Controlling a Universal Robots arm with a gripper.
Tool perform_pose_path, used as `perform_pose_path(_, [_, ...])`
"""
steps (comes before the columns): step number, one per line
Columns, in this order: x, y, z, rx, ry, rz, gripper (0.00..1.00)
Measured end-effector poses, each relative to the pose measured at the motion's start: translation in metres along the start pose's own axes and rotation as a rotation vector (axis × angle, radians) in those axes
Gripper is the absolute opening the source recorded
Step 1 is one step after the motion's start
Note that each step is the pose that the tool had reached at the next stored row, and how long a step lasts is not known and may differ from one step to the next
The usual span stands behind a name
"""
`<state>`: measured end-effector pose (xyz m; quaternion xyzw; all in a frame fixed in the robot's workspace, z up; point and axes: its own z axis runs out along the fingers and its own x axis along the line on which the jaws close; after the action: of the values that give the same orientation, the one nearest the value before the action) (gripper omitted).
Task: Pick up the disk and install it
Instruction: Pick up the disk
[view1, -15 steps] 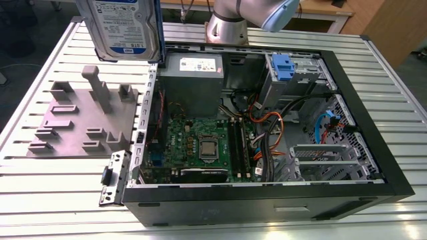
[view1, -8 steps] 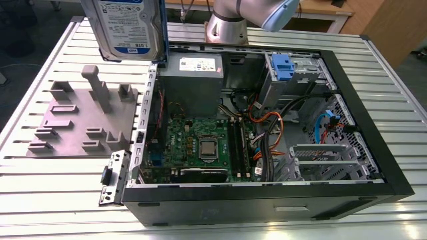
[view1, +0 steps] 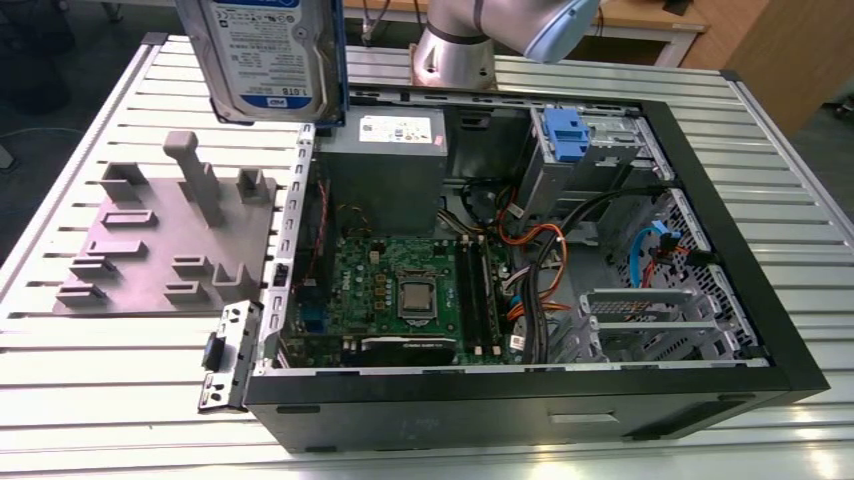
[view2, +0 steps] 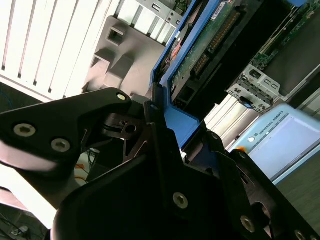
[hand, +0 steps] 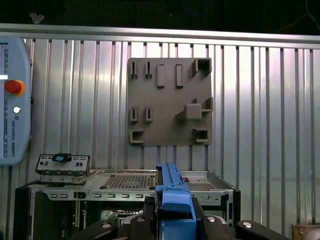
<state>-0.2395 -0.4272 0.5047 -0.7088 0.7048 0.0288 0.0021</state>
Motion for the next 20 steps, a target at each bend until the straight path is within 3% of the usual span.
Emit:
perform_pose_path(11, [0.0001, -0.0142, -0.0006, 0.0000, 0.0001, 0.000, 0.37])
perform_pose_path(20, [0.0001, -0.0151, -0.0006, 0.0000, 0.0001, 0.000, 0.37])
